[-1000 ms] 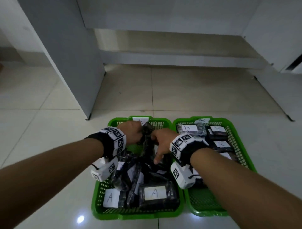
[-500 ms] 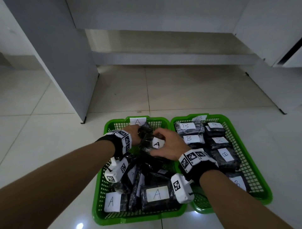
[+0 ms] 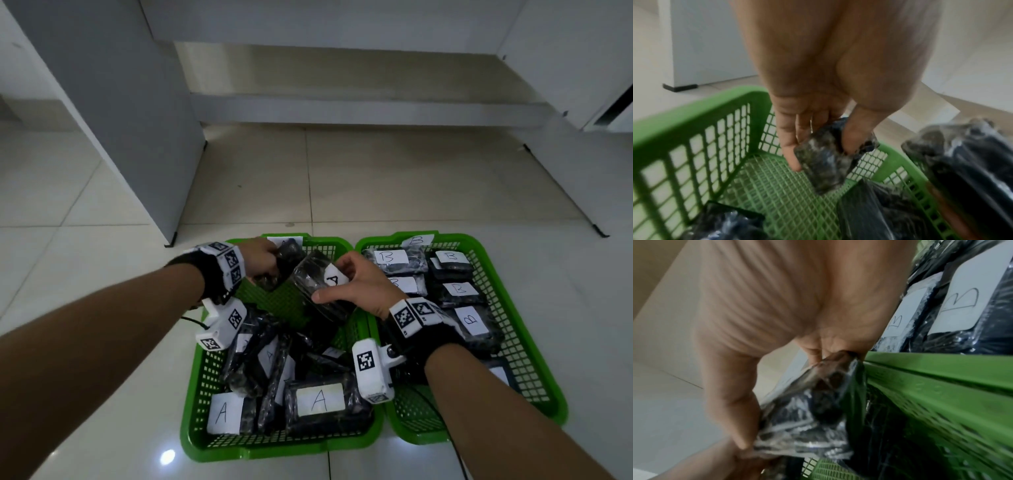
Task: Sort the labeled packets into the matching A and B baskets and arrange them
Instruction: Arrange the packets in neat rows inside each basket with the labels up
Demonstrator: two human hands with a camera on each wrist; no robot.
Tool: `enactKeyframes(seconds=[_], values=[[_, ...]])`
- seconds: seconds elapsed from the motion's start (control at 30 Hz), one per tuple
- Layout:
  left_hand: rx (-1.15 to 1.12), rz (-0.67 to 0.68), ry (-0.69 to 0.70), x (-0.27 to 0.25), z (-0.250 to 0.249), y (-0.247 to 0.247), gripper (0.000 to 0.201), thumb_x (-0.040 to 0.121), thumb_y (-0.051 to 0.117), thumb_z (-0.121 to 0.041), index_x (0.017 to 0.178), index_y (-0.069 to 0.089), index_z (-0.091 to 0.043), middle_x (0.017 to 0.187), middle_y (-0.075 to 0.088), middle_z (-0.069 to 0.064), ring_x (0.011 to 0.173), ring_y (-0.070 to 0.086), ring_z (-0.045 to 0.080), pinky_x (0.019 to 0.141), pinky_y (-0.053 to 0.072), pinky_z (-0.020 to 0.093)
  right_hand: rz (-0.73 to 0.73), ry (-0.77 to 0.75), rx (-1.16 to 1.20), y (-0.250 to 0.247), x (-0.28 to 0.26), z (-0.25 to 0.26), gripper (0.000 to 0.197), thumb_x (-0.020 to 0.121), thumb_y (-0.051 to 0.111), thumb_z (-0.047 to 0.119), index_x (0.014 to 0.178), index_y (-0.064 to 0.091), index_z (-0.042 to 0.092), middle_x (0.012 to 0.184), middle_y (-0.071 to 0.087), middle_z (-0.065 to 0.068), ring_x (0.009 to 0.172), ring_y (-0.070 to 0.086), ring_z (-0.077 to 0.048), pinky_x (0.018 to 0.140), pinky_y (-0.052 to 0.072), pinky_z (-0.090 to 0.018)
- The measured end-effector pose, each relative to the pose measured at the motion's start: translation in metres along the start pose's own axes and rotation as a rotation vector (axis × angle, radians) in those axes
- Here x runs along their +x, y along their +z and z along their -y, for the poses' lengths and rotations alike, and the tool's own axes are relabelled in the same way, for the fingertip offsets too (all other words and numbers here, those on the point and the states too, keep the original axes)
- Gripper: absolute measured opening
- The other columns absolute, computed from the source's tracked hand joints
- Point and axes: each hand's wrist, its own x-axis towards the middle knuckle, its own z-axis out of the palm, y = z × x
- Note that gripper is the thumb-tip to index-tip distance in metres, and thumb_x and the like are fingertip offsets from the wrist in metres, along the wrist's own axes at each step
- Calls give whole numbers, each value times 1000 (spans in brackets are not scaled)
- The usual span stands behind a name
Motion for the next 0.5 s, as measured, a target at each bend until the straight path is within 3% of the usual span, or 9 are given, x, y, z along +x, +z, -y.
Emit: enactKeyframes(seconds=[0.07,0.13,0.2,0.27,0.3,0.4,0.5], values=[[-322,-25,-90,-5,6,-9,23,90,55,-8,107,61,6,90,63,22,71,63,33,59,57,35,-67,-17,67,1,0,1,58,62,95,32,107,61,18,105,68,0,92,68,-18,73,54,-29],[-649,-50,-189,-17,13,-19,19,93,47,-13,101,55,2,83,55,18,64,59,34,46,56,37,-136,-75,121,1,-1,3,49,66,93,32,102,63,17,102,72,-1,90,70,-22,72,58,-32],[-771,-14,-190,-25,21,-31,29,93,50,-35,99,55,-7,84,53,14,70,59,30,49,57,39,-162,-109,87,1,1,7,47,66,92,37,101,64,22,99,73,0,88,71,-21,74,61,-36],[-786,13,-122,-33,27,-39,54,80,66,-62,99,59,-12,85,59,9,73,62,26,57,59,39,-159,-143,-30,6,3,13,50,65,91,42,103,62,28,100,71,2,87,70,-18,74,60,-36],[-780,22,-80,-38,28,-42,62,70,74,-66,102,62,-14,87,63,8,77,66,26,62,60,40,-159,-169,-104,11,4,17,54,64,91,43,105,59,29,102,69,4,88,69,-16,74,60,-35],[-762,83,19,-49,30,-42,53,72,84,-43,112,67,-12,102,74,10,93,73,26,78,61,45,-179,-257,-309,31,10,31,65,58,91,45,108,52,28,108,57,6,95,58,-12,72,50,-29],[-796,-10,39,-52,32,-40,37,73,86,-13,103,66,-3,104,75,14,93,74,27,81,61,46,-142,-314,-360,44,16,41,70,60,92,37,112,48,25,112,51,5,99,54,-12,76,48,-27]])
